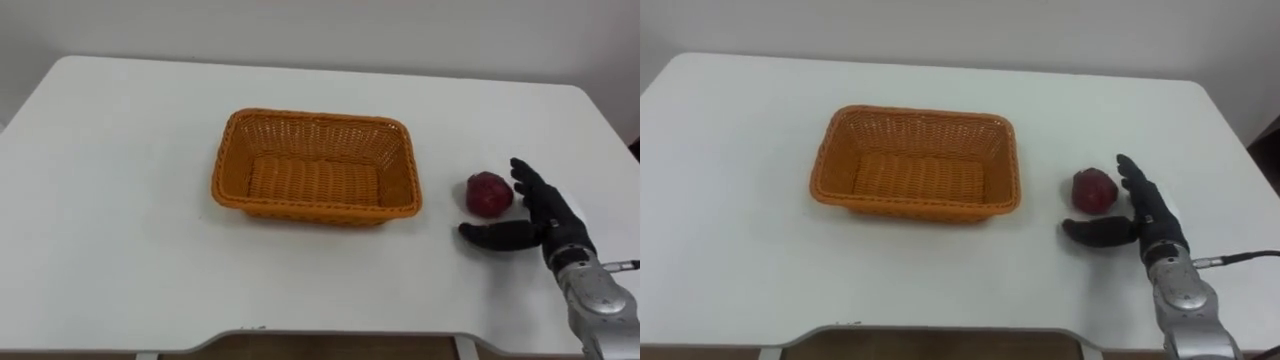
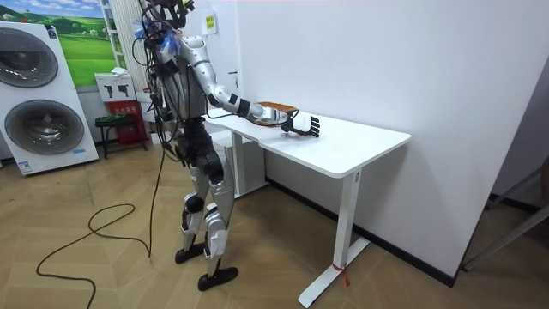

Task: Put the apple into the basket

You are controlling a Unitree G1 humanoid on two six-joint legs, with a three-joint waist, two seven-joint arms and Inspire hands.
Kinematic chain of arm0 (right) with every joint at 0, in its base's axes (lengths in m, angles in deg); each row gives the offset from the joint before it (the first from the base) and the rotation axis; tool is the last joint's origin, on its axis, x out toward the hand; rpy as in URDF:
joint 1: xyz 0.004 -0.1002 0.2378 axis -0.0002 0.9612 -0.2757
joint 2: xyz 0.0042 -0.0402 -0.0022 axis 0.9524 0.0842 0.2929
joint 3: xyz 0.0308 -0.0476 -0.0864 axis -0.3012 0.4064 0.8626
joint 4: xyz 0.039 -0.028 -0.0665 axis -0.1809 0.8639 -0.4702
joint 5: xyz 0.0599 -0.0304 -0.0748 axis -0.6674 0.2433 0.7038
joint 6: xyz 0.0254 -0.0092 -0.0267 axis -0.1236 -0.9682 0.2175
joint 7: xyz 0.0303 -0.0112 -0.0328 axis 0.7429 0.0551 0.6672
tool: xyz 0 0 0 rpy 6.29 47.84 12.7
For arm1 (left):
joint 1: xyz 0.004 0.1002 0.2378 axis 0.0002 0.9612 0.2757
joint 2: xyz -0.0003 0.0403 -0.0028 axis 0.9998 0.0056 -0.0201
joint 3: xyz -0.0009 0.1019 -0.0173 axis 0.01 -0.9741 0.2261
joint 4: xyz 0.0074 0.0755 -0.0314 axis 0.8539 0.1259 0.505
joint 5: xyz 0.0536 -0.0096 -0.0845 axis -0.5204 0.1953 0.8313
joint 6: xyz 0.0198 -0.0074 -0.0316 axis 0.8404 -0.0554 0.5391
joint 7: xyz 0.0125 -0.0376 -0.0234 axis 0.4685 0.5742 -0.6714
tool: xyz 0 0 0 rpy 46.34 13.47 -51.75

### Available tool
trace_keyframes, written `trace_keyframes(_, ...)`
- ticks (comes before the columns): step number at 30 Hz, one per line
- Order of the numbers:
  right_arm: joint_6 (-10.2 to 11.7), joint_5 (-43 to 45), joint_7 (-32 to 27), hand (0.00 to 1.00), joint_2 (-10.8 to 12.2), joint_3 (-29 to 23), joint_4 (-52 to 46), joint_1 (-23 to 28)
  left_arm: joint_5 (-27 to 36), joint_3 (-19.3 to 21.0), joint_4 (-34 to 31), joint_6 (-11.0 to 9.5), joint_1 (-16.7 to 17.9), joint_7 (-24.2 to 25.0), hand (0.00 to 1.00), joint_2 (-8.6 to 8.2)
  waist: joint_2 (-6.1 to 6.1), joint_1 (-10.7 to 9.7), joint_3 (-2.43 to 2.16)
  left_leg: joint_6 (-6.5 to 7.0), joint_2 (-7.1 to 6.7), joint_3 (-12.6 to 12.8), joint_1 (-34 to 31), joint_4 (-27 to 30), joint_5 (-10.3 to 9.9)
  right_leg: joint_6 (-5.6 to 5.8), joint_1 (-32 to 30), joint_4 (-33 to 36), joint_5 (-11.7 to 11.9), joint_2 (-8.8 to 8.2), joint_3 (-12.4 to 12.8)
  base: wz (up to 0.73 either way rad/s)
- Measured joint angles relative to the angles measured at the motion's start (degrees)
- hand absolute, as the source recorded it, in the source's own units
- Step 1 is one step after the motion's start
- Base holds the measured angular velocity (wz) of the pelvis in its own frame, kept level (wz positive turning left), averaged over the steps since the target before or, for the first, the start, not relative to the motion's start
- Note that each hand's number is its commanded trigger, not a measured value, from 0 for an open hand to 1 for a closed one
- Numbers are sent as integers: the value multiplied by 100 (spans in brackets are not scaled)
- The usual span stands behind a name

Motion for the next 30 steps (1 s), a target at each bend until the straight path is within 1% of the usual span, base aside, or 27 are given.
trace_keyframes(2, -2, 16, 23, 100, -123, 4, 0, 0, 0, 0, 1, 2, 7, 0, 0, 1, -3, 5, -1, 0, -1, 2, 1, -5, 0, 0, 0, 0, 0, 0, 0, 0)
trace_keyframes(5, -5, 40, 21, 100, -174, 9, 0, 0, 1, 0, 1, 3, 18, 0, 0, 2, -10, 4, -4, -1, 0, 3, 3, -7, 0, 0, -1, 0, 0, 1, 0, 0)
trace_keyframes(11, -6, 49, 8, 100, -177, 63, 7, 0, 1, -11, 10, 4, 31, 7, 0, 5, -29, -1, -7, -1, 0, -18, 15, -11, 1, 0, 17, -11, 1, 2, 1, 0)
trace_keyframes(19, -5, 256, -41, 100, -177, 100, 5, 0, 18, -92, 4, 4, 45, 114, 0, 13, -16, -4, 2, -1, 1, -8, 47, -6, 0, 0, 54, -11, 1, 2, 3, 0)
trace_keyframes(22, -6, 260, -38, 100, -177, 100, 5, 0, 12, -92, 3, 5, 73, 118, 0, 13, -19, -3, -1, -1, 0, -4, 48, -4, 0, 0, 53, -10, 1, 2, 3, 0)
trace_keyframes(24, -5, 259, -41, 100, -176, 99, 4, 0, 6, -90, 2, 8, 82, 118, 0, 13, -29, -5, -12, -1, 0, -8, 52, -3, 1, -1, 56, -9, 1, 3, 5, 0)
trace_keyframes(27, -11, 251, -66, 100, -168, 101, 5, 4, 29, -89, 3, 18, 97, 123, 0, 25, -27, -31, -11, -1, 1, -34, 89, -8, 1, -1, 99, -11, 1, 1, -8, 0)
trace_keyframes(30, -12, 227, -134, 100, -158, 104, 5, 13, 38, -85, 7, 20, 98, 123, 0, 38, -33, -14, -11, -1, 0, -49, 90, -5, 0, -1, 104, -12, 1, 0, -15, 0)
